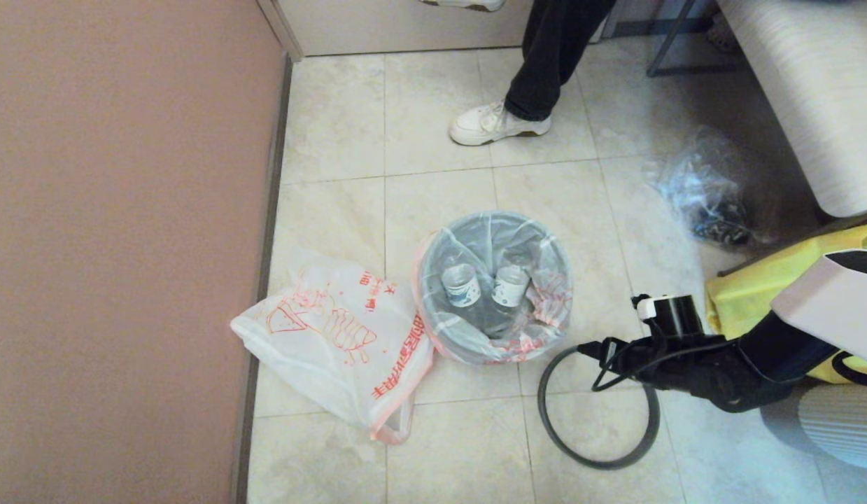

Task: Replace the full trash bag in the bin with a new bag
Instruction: Place the trash bag on the floor

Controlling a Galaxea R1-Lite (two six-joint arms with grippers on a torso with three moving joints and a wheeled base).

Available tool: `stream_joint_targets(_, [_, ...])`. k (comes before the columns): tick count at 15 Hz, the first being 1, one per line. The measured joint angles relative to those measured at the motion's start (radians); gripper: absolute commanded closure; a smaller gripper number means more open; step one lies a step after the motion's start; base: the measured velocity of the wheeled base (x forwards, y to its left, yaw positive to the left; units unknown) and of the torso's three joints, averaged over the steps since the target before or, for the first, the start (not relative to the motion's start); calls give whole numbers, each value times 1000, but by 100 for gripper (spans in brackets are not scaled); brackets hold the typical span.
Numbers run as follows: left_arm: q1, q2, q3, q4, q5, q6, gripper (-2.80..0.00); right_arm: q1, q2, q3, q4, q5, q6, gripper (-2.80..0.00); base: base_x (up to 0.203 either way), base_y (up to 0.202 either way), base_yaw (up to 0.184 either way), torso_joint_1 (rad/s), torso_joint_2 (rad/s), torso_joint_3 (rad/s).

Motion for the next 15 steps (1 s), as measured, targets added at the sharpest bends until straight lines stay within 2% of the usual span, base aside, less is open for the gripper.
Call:
stream_joint_targets(2, [0, 0, 0, 0, 0, 0, 0, 8, 39, 45, -131, -40, -114, -280, 0, 0, 0, 0, 0, 0])
stream_joint_targets(5, [0, 0, 0, 0, 0, 0, 0, 42, 134, 85, -348, -161, -306, -280, 0, 0, 0, 0, 0, 0])
stream_joint_targets(9, [0, 0, 0, 0, 0, 0, 0, 110, 272, 128, -678, -271, -596, -280, 0, 0, 0, 0, 0, 0])
stream_joint_targets(12, [0, 0, 0, 0, 0, 0, 0, 134, 365, 190, -889, -292, -729, -280, 0, 0, 0, 0, 0, 0])
stream_joint_targets(15, [0, 0, 0, 0, 0, 1, 0, 191, 386, 221, -906, -273, -773, -280, 0, 0, 0, 0, 0, 0])
